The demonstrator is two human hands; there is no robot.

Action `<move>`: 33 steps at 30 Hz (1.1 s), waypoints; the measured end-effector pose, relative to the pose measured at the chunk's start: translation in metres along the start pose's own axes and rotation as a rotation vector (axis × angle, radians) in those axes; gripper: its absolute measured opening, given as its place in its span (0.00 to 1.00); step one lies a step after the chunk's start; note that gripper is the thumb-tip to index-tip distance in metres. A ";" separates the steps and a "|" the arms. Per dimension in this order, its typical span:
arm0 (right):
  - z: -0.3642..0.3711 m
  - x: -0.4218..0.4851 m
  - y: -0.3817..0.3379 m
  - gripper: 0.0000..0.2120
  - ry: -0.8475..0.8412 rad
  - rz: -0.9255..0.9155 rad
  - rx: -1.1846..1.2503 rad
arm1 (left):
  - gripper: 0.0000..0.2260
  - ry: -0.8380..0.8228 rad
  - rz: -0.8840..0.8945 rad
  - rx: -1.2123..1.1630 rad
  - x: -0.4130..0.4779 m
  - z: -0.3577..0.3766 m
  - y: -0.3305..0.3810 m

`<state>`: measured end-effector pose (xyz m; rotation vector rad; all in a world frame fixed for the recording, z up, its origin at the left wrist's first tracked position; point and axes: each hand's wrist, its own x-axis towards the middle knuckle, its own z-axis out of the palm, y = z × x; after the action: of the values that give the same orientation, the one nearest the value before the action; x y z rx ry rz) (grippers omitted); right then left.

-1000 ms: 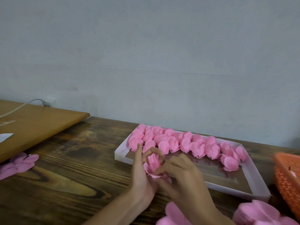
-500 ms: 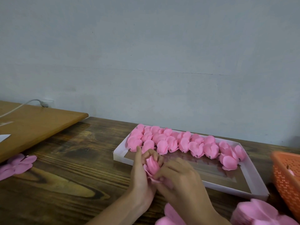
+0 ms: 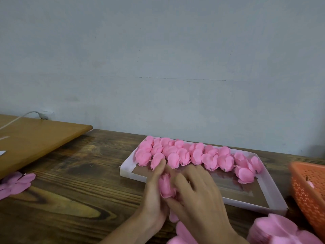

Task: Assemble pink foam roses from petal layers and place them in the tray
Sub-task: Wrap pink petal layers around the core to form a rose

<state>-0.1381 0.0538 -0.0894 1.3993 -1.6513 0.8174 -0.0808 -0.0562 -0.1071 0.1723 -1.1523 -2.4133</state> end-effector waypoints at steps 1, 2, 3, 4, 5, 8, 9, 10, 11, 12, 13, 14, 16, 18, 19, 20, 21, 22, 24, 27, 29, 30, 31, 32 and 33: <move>0.000 0.000 -0.001 0.18 -0.040 0.094 0.070 | 0.23 0.041 -0.009 0.001 0.001 0.000 0.001; -0.001 0.000 -0.002 0.23 -0.078 0.210 0.143 | 0.24 0.082 -0.010 0.004 0.002 -0.001 0.003; -0.001 0.000 -0.003 0.28 -0.118 0.327 0.209 | 0.25 0.118 -0.005 0.010 0.004 -0.002 0.004; 0.001 -0.001 -0.004 0.33 -0.159 0.435 0.270 | 0.26 0.150 0.000 0.013 0.006 -0.002 0.006; 0.001 -0.002 -0.004 0.38 -0.204 0.533 0.328 | 0.26 0.173 0.005 0.008 0.007 -0.002 0.009; 0.002 -0.001 -0.002 0.40 -0.375 0.779 0.492 | 0.27 0.225 0.008 -0.080 0.011 -0.004 0.016; 0.003 0.000 -0.001 0.41 -0.425 0.844 0.569 | 0.27 0.232 0.013 -0.114 0.012 -0.006 0.019; 0.003 0.000 0.001 0.40 -0.475 0.889 0.630 | 0.27 0.231 0.027 -0.148 0.013 -0.008 0.022; 0.003 0.000 0.002 0.39 -0.532 0.921 0.661 | 0.26 0.228 0.050 -0.173 0.015 -0.009 0.025; 0.002 0.000 0.003 0.36 -0.583 0.949 0.686 | 0.26 0.231 0.077 -0.183 0.016 -0.010 0.028; 0.002 0.001 0.004 0.32 -0.613 0.976 0.722 | 0.26 0.239 0.102 -0.182 0.017 -0.011 0.030; 0.002 0.000 0.004 0.27 -0.622 1.004 0.769 | 0.25 0.246 0.120 -0.179 0.018 -0.012 0.032; 0.002 0.001 0.004 0.18 -0.596 1.032 0.844 | 0.24 0.256 0.123 -0.192 0.019 -0.014 0.033; 0.001 0.002 0.002 0.12 -0.533 1.009 0.866 | 0.24 0.257 0.115 -0.214 0.019 -0.015 0.032; 0.000 0.003 -0.001 0.10 -0.501 0.992 0.876 | 0.24 0.262 0.116 -0.212 0.020 -0.016 0.032; 0.000 0.003 -0.003 0.09 -0.474 0.977 0.887 | 0.25 0.271 0.115 -0.202 0.020 -0.016 0.030; 0.000 0.004 -0.006 0.09 -0.457 0.963 0.899 | 0.25 0.286 0.109 -0.188 0.020 -0.016 0.030; 0.000 0.004 -0.007 0.09 -0.446 0.947 0.909 | 0.25 0.302 0.097 -0.172 0.020 -0.016 0.029; 0.001 0.003 -0.009 0.08 -0.431 0.904 0.922 | 0.26 0.327 0.080 -0.157 0.021 -0.015 0.027; 0.001 0.004 -0.008 0.07 -0.423 0.837 0.926 | 0.29 0.301 0.099 -0.131 0.020 -0.015 0.025; 0.000 0.005 -0.008 0.06 -0.434 0.806 0.928 | 0.27 0.265 0.117 -0.107 0.018 -0.014 0.023; 0.000 0.005 -0.009 0.06 -0.435 0.799 0.933 | 0.27 0.263 0.125 -0.100 0.017 -0.014 0.022; 0.000 0.005 -0.009 0.06 -0.433 0.797 0.940 | 0.27 0.269 0.130 -0.093 0.016 -0.013 0.021; -0.001 0.005 -0.009 0.06 -0.430 0.798 0.946 | 0.27 0.274 0.133 -0.087 0.016 -0.013 0.020; -0.001 0.004 -0.010 0.06 -0.429 0.798 0.952 | 0.27 0.273 0.134 -0.083 0.015 -0.013 0.020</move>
<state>-0.1283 0.0506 -0.0853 1.5578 -2.3445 2.0746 -0.0834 -0.0831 -0.0988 0.3732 -0.9099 -2.2328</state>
